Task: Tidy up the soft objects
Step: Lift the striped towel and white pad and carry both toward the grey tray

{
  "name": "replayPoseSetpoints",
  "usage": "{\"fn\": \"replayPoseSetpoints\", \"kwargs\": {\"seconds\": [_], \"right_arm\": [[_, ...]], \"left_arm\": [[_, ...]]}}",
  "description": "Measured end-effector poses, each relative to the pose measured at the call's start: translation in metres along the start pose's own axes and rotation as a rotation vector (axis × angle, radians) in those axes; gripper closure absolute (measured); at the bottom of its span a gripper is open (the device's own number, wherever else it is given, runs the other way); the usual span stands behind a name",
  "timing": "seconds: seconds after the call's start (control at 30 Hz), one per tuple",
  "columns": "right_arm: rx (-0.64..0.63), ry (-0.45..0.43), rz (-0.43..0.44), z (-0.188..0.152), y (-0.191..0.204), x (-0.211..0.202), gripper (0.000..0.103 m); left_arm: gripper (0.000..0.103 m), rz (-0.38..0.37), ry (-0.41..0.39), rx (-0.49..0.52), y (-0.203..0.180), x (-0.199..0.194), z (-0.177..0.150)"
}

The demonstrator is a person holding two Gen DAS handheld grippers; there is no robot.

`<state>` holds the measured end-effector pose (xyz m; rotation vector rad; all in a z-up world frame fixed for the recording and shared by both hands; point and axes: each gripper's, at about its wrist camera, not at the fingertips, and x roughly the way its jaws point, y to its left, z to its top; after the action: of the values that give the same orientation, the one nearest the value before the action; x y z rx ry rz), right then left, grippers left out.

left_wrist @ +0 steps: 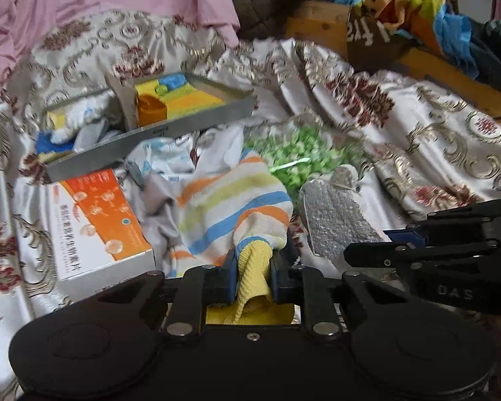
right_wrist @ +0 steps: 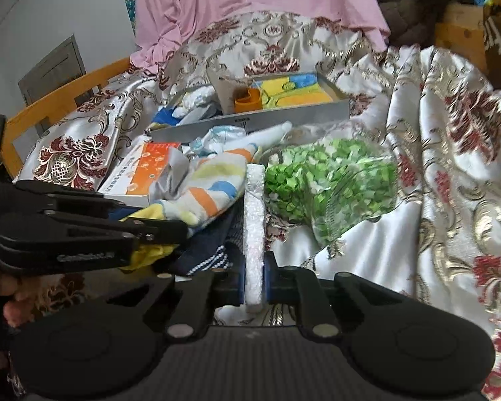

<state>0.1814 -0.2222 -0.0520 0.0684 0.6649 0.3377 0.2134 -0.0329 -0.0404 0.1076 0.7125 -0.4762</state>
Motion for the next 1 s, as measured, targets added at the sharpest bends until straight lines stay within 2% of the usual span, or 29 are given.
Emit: {"fn": "replayPoseSetpoints", "kwargs": {"seconds": [0.17,0.3,0.57,0.7,0.83,1.0], "right_arm": [[0.035,-0.057,0.008,0.001,-0.002,-0.023,0.092],[0.049,-0.086,0.033,0.002,-0.003,-0.035,0.092],[0.058,-0.073,0.201,-0.001,0.008,-0.037,0.092],[0.044,-0.018,0.242,-0.005,0.018,-0.024,0.092],[0.002,0.036,0.234,-0.011,0.03,-0.008,0.092],[-0.023,0.058,0.214,-0.016,0.037,-0.001,0.092]], "left_arm": [[0.083,-0.005,-0.059,-0.05,-0.009,-0.035,-0.006],[0.083,-0.056,-0.044,-0.196,0.0,-0.046,-0.015],[0.083,-0.088,0.0,-0.464,0.029,-0.038,-0.039],[0.083,-0.073,-0.015,-0.486,0.034,-0.039,-0.04],[0.083,-0.057,-0.038,-0.491,0.035,-0.045,-0.038],[0.082,-0.04,-0.078,-0.508,0.04,-0.056,-0.036]]}}
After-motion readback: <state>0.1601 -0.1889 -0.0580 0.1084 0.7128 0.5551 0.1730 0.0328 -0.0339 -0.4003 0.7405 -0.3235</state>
